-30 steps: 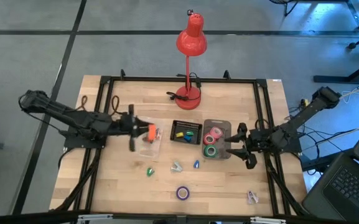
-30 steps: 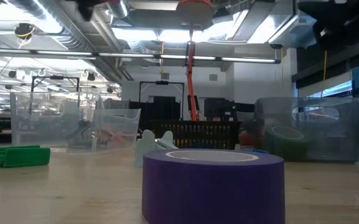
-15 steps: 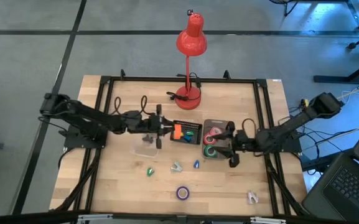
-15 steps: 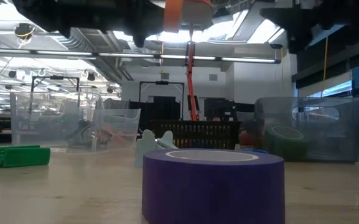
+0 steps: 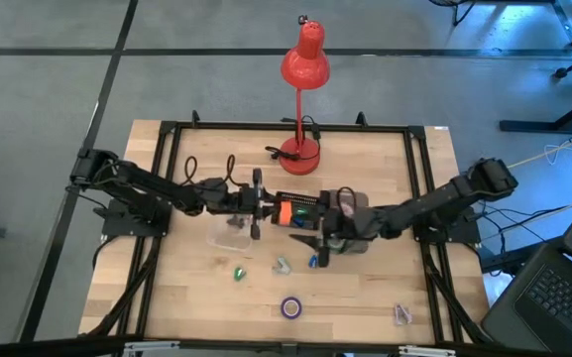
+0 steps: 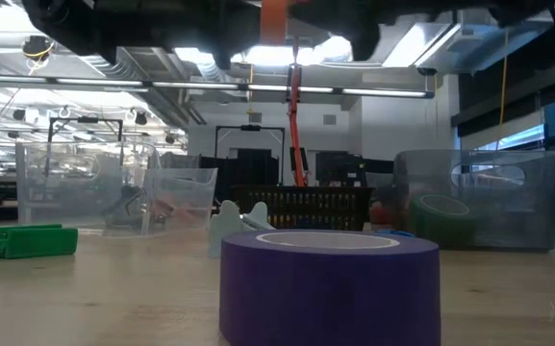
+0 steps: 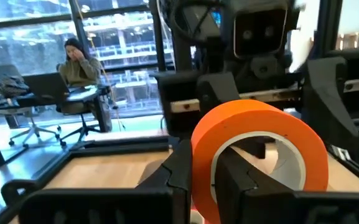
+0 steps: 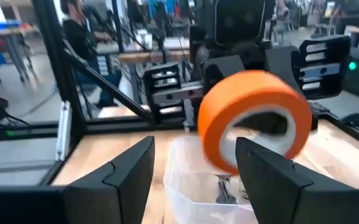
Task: Pick and place Stapler, Stapler remover, tape
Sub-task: Put the orange tape into the black bin
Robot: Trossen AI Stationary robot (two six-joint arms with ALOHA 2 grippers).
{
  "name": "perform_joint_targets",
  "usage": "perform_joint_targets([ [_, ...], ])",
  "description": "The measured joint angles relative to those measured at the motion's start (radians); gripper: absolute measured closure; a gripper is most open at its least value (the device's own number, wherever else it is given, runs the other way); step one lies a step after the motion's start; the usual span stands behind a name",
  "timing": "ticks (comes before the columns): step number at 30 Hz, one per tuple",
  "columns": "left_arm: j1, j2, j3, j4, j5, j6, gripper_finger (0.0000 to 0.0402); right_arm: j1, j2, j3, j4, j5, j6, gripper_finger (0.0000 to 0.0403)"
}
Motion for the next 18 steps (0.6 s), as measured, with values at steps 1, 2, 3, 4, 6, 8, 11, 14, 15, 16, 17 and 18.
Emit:
perform_joint_targets([
  [1, -0.001, 0.0, 0.0, -0.004, 0.001, 0.0, 0.0372, -0.003, 0.01, 0.023, -0.028, 0.0, 0.001, 0.0178],
  [2, 0.0, 0.0, 0.0, -0.001, 0.002, 0.002, 0.0372, -0.007, 0.022, 0.044, -0.038, 0.0, -0.003, 0.0178],
  [3, 0.001, 0.0, 0.0, 0.008, 0.005, 0.01, 0.0372, -0.01, 0.036, 0.065, -0.039, 0.0, -0.006, 0.0178],
  [4, 0.001, 0.0, 0.0, 0.015, 0.014, 0.018, 0.0372, -0.012, 0.046, 0.079, -0.04, -0.001, -0.013, 0.0178],
  [6, 0.001, 0.0, 0.0, 0.02, 0.024, 0.025, 0.0372, -0.018, 0.068, 0.104, -0.043, 0.0, -0.034, 0.0178],
  [8, 0.001, 0.0, 0.0, 0.018, 0.026, 0.026, 0.0372, -0.024, 0.081, 0.118, -0.044, 0.0, -0.044, 0.0178],
  [11, 0.001, 0.0, 0.004, 0.015, 0.027, 0.027, 0.0372, -0.036, 0.093, 0.131, -0.043, 0.0, -0.04, 0.0182],
  [14, 0.001, 0.0, 0.004, 0.007, 0.027, 0.048, 0.0372, -0.042, 0.094, 0.131, -0.047, 0.0, -0.03, 0.022],
  [15, 0.001, 0.0, 0.004, 0.005, 0.027, 0.052, 0.0372, -0.042, 0.093, 0.131, -0.054, 0.001, -0.028, 0.0245],
  [16, 0.001, 0.0, 0.004, 0.006, 0.027, 0.052, 0.0372, -0.041, 0.091, 0.131, -0.07, 0.001, -0.027, 0.0277],
  [17, 0.001, 0.0, 0.004, 0.005, 0.028, 0.052, 0.0372, -0.041, 0.088, 0.131, -0.082, 0.0, -0.027, 0.0315],
  [18, 0.001, 0.0, 0.005, 0.003, 0.03, 0.05, 0.0372, -0.041, 0.082, 0.131, -0.092, -0.002, -0.028, 0.0353],
])
